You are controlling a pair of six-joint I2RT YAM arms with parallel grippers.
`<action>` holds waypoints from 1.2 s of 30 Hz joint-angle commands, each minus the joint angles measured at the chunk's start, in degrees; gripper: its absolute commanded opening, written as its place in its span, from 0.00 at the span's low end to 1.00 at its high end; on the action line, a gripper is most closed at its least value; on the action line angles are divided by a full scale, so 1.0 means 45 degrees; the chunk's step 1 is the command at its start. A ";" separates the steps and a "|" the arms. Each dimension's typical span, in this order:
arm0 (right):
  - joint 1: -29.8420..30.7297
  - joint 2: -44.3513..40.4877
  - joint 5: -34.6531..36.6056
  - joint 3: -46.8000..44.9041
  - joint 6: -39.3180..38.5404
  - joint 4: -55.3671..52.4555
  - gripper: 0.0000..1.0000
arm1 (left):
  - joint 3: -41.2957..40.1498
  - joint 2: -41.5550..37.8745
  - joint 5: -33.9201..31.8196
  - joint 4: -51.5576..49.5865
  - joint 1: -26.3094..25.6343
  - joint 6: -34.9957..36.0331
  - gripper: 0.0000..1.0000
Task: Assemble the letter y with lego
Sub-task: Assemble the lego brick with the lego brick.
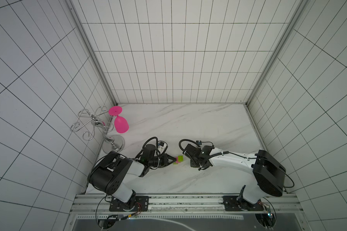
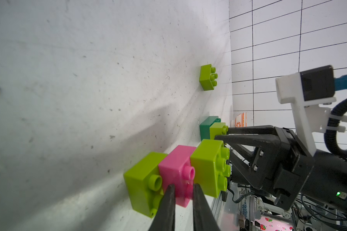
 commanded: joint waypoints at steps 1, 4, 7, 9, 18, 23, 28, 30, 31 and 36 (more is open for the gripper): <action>0.0101 0.0114 -0.0443 -0.0865 0.0255 0.0250 0.21 | -0.0318 0.0380 -0.1205 -0.1957 0.0168 0.0262 0.17; 0.0106 0.0227 -0.0479 -0.0962 0.0245 0.0300 0.21 | -0.0337 0.0419 -0.1213 -0.1943 0.0170 0.0244 0.18; 0.0053 0.0379 -0.0542 -0.1021 0.0282 0.0288 0.21 | -0.0330 0.0449 -0.1194 -0.1889 0.0168 0.0244 0.18; 0.0031 0.0409 -0.0590 -0.1045 0.0284 0.0319 0.21 | -0.0333 0.0446 -0.1210 -0.1901 0.0169 0.0262 0.17; -0.0467 0.0719 -0.1454 -0.1236 -0.0126 0.0532 0.22 | -0.0351 0.0381 -0.1200 -0.1845 0.0168 0.0186 0.17; -0.0477 0.0698 -0.1547 -0.1260 -0.0136 0.0515 0.23 | -0.0376 0.0337 -0.1194 -0.1827 0.0178 0.0184 0.17; -0.0476 0.0455 -0.1397 -0.1132 -0.0166 0.0396 0.26 | -0.0389 0.0330 -0.1191 -0.1791 0.0183 0.0173 0.17; -0.0458 0.0318 -0.1270 -0.0970 -0.0212 0.0257 0.30 | -0.0389 0.0352 -0.1197 -0.1787 0.0168 0.0147 0.17; -0.0461 0.0241 -0.1213 -0.0889 -0.0237 0.0198 0.33 | -0.0410 0.0356 -0.1193 -0.1777 0.0168 0.0138 0.17; -0.0414 -0.0015 -0.0736 -0.0201 -0.0348 -0.0477 0.48 | -0.0483 0.0317 -0.1193 -0.1745 0.0168 0.0113 0.17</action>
